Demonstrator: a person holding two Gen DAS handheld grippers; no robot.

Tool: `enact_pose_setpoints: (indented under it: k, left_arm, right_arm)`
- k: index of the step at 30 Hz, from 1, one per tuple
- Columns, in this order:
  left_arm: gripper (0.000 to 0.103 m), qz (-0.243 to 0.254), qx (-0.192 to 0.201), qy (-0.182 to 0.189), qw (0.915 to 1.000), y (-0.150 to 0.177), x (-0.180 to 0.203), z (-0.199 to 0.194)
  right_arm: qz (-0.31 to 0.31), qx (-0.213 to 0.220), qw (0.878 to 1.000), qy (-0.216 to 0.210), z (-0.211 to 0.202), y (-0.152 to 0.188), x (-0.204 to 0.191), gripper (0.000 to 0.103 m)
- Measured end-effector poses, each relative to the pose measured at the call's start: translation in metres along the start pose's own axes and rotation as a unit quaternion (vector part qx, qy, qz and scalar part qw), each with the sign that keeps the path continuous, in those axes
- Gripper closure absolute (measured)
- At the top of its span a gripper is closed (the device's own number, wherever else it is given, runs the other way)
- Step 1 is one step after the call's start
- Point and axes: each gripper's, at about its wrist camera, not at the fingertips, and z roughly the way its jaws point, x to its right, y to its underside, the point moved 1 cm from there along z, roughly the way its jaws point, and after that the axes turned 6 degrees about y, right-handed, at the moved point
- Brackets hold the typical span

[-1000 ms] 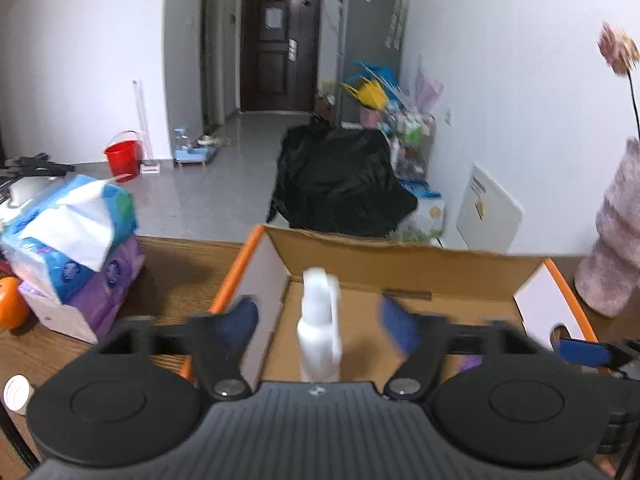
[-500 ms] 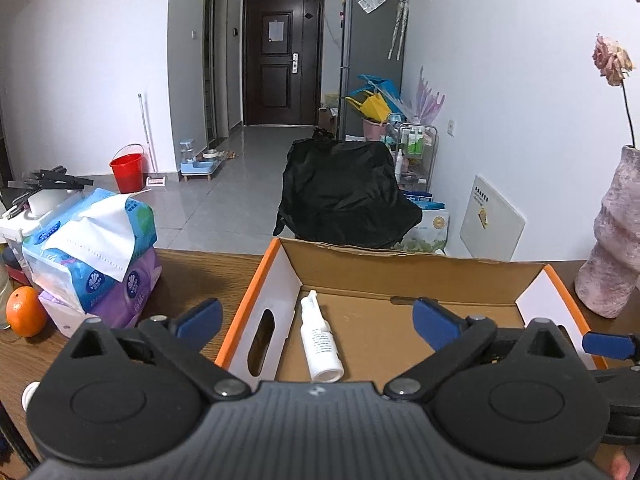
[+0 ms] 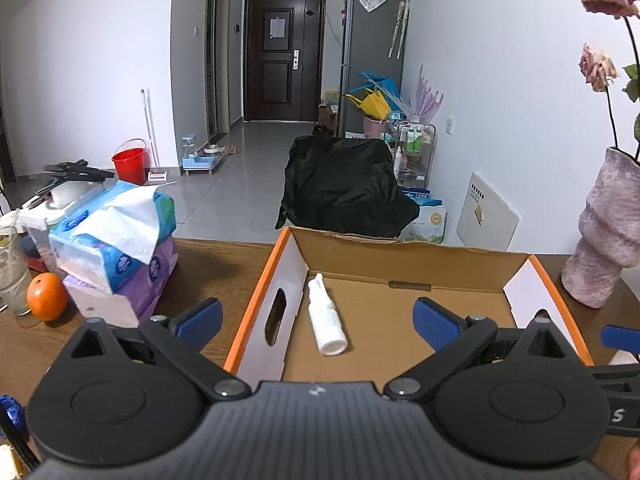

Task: Organize rigid objects
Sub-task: 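Open the left tool to drop the spray bottle while the right tool drops the cap into the box, then withdraw both open tools from the cardboard box back over the table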

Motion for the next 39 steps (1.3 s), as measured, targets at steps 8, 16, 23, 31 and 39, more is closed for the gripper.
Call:
enact_pose_setpoints:
  k: [8, 16, 23, 31, 39]
  left_arm:
    - [0.0, -0.007, 0.008, 0.007, 0.9999, 0.008, -0.002, -0.037]
    - [0.0, -0.011, 0.028, 0.019, 0.9994, 0.023, -0.001, -0.092]
    - [0.0, -0.015, 0.051, 0.033, 0.998, 0.038, -0.005, -0.151]
    - [0.0, 0.006, 0.051, 0.016, 0.9986, 0.068, -0.013, -0.21]
    - [0.0, 0.015, 0.051, 0.007, 0.9986, 0.098, -0.031, -0.255]
  right_arm:
    - [0.003, 0.031, 0.999, 0.006, -0.05, 0.012, 0.007, 0.0]
    - [-0.008, 0.058, 0.998, 0.003, -0.107, 0.031, 0.009, 0.0]
    - [-0.023, 0.078, 0.997, 0.001, -0.158, 0.058, 0.01, 0.0]
    - [-0.039, 0.078, 0.996, 0.003, -0.201, 0.098, 0.017, 0.0]
    - [-0.044, 0.081, 0.996, 0.005, -0.236, 0.131, 0.032, 0.0]
